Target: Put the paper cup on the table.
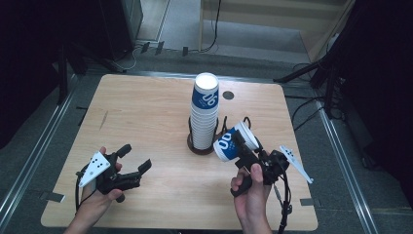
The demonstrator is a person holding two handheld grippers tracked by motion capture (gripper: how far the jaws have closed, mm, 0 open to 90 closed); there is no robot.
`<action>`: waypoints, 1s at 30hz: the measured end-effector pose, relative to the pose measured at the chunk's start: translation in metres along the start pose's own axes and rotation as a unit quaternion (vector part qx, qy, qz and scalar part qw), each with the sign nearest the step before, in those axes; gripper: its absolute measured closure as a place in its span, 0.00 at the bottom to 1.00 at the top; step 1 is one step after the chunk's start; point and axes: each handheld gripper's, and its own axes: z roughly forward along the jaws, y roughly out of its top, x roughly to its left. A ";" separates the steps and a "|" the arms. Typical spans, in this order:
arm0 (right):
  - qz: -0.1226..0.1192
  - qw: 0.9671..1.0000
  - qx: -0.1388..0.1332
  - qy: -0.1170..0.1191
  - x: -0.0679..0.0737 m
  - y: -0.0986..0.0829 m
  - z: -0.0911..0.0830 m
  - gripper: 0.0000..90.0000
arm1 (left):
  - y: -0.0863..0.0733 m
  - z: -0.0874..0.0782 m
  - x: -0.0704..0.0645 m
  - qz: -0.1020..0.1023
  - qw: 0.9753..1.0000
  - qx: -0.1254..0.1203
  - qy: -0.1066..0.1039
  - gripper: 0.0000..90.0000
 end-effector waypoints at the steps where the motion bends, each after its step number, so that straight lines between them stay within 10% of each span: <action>1: -0.003 1.000 -0.001 -0.001 0.000 0.000 0.000 0.16 | -0.001 -0.002 0.001 -0.001 1.000 -0.001 0.003 0.10; 30: -0.079 0.996 -0.004 -0.052 -0.021 0.008 -0.008 0.16 | -0.030 -0.044 0.054 -0.013 0.995 0.014 0.098 0.10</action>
